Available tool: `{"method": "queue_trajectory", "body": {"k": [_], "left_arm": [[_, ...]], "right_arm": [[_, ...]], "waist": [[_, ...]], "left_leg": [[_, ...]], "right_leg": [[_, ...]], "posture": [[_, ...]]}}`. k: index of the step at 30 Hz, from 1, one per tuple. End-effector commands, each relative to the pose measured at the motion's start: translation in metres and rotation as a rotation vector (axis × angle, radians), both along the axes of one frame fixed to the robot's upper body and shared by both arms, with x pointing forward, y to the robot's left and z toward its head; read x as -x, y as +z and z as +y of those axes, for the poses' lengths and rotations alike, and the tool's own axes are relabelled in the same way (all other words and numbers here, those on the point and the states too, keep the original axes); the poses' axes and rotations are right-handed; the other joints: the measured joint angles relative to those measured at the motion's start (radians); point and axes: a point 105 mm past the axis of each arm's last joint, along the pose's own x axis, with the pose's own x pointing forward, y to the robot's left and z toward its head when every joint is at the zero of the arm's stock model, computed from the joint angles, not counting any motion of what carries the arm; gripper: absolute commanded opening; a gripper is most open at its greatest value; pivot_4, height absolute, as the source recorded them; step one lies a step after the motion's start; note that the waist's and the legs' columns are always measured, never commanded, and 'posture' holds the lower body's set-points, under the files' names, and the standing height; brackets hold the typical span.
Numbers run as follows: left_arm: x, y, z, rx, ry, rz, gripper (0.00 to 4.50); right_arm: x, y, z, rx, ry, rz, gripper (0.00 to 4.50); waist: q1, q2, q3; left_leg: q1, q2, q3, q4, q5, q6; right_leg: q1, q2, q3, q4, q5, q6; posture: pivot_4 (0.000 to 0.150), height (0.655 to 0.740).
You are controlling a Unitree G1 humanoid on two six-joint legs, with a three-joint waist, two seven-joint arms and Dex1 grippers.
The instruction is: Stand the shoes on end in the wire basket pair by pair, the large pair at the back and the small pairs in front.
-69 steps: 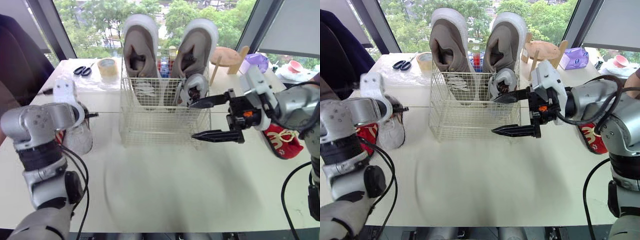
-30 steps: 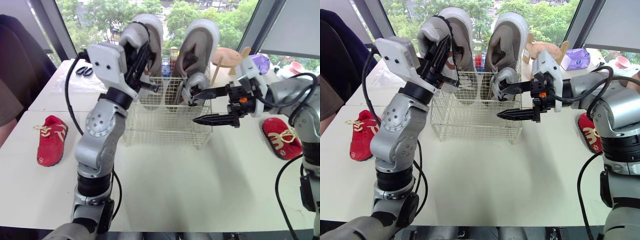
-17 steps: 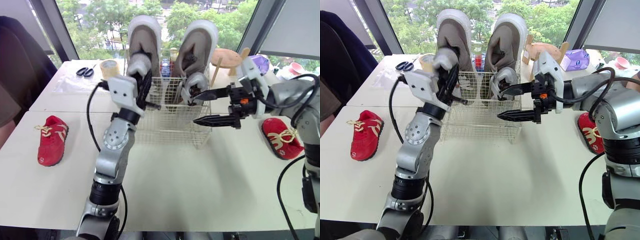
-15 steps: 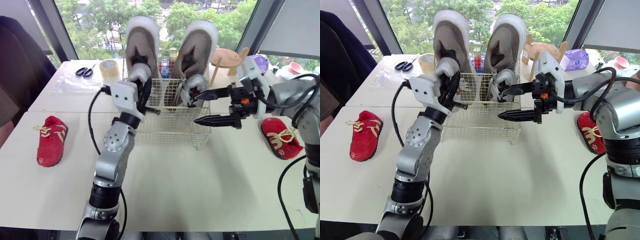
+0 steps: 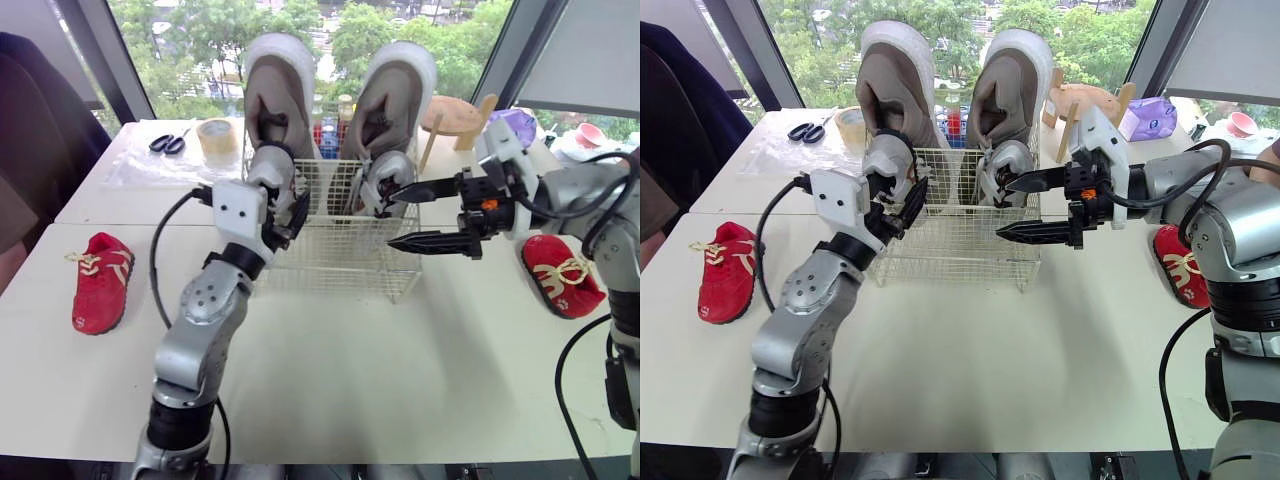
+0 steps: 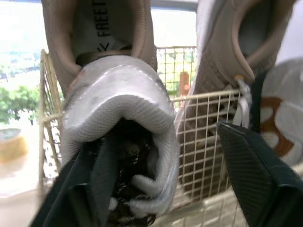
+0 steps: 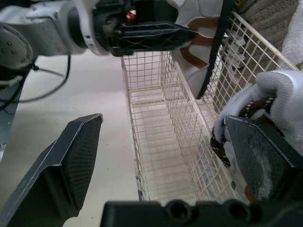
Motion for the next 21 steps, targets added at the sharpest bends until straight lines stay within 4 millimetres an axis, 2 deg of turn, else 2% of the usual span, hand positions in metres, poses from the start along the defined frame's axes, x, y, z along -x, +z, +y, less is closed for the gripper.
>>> {"method": "queue_trajectory", "body": {"k": [1,6,9,11,15,18,20,21], "left_arm": [[0.020,0.014,0.002,-0.087,-0.032,-0.051,3.06],[0.037,0.019,0.025,-0.226,-0.111,0.027,3.06],[0.040,0.026,0.038,-0.166,-0.196,0.108,3.06],[0.039,0.034,0.053,-0.154,-0.181,0.112,3.06],[0.024,0.061,0.087,-0.152,-0.022,0.028,3.06],[0.013,0.076,0.112,-0.123,0.020,0.022,3.06],[0.023,0.067,0.099,-0.052,-0.192,0.118,3.06],[0.030,0.057,0.089,-0.007,-0.303,0.182,3.32]], "right_arm": [[0.001,0.005,-0.004,-0.012,-0.001,-0.026,4.50],[0.000,0.003,-0.010,-0.025,-0.018,-0.004,4.50],[-0.003,0.002,-0.011,-0.045,-0.027,0.008,4.50],[-0.004,0.001,-0.013,-0.060,-0.042,0.014,4.50],[-0.007,0.003,-0.020,-0.107,-0.102,0.004,4.50],[-0.015,0.010,-0.029,-0.173,-0.184,-0.016,4.50],[-0.011,0.013,-0.036,-0.196,-0.213,-0.012,4.50],[-0.007,0.018,-0.044,-0.225,-0.237,-0.011,4.50]], "waist": [[0.000,0.000,0.000],[-0.001,0.000,0.000],[0.001,0.000,0.000],[0.000,0.000,0.000],[0.000,0.000,0.000],[-0.001,0.000,0.000],[-0.001,0.000,0.000],[-0.001,0.000,0.000]], "left_leg": [[0.000,0.000,0.000,0.000,0.000,0.000],[0.000,0.000,0.000,0.000,0.000,0.000],[0.000,0.000,0.000,0.000,0.000,0.000],[0.000,0.000,-0.001,0.000,0.000,0.000],[0.000,0.000,-0.001,0.000,0.000,0.000],[0.000,0.000,0.000,0.000,0.000,0.000],[0.000,0.000,0.000,0.000,0.000,0.000],[0.000,0.000,0.000,0.000,0.000,0.000]], "right_leg": [[0.000,0.000,0.000,0.000,0.000,0.000],[0.000,0.000,0.000,0.000,0.000,0.000],[0.000,0.000,0.000,0.000,0.000,0.000],[0.000,0.000,-0.001,0.000,0.000,0.000],[0.000,0.001,-0.001,0.000,0.000,0.000],[0.000,0.001,-0.002,0.000,0.000,0.000],[0.000,0.001,-0.002,0.000,0.000,0.000],[0.000,0.001,-0.002,0.000,0.000,0.000]], "posture": [[0.150,0.7400],[0.150,0.7400],[0.150,0.7400],[0.150,0.7400],[0.150,0.7400],[0.150,0.7400],[0.150,0.7400],[0.150,0.7400]]}}
